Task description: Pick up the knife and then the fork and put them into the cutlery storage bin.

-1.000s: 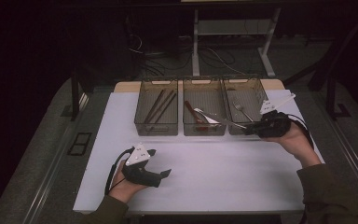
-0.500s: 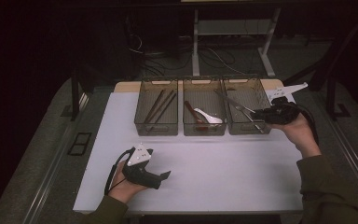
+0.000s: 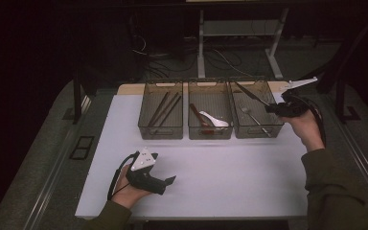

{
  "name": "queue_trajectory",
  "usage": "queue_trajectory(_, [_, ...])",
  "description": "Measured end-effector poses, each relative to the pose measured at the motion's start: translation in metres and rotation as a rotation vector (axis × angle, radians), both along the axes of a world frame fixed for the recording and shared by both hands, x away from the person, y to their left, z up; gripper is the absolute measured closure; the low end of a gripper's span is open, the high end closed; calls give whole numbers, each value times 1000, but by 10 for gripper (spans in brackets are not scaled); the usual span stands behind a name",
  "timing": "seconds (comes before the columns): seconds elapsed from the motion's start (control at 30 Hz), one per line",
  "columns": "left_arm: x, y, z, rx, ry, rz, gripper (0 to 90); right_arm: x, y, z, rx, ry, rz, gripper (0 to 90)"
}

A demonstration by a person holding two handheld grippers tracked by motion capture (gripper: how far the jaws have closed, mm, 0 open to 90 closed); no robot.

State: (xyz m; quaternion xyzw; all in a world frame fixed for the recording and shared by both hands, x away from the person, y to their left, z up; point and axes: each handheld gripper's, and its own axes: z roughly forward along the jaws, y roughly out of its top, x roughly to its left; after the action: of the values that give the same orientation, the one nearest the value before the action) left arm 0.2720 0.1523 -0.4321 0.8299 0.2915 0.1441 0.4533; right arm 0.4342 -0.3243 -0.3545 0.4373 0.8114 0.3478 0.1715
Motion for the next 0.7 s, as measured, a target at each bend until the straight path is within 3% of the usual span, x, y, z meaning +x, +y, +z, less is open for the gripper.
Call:
queue_trajectory(0.23, [0,0,-1,4,1,-5,0,15,5,-7,-23,67,-44,827])
queue_trajectory(0.7, [1,-1,-1,7,5,-12,0,31,22,-29,-97,172,-37,827])
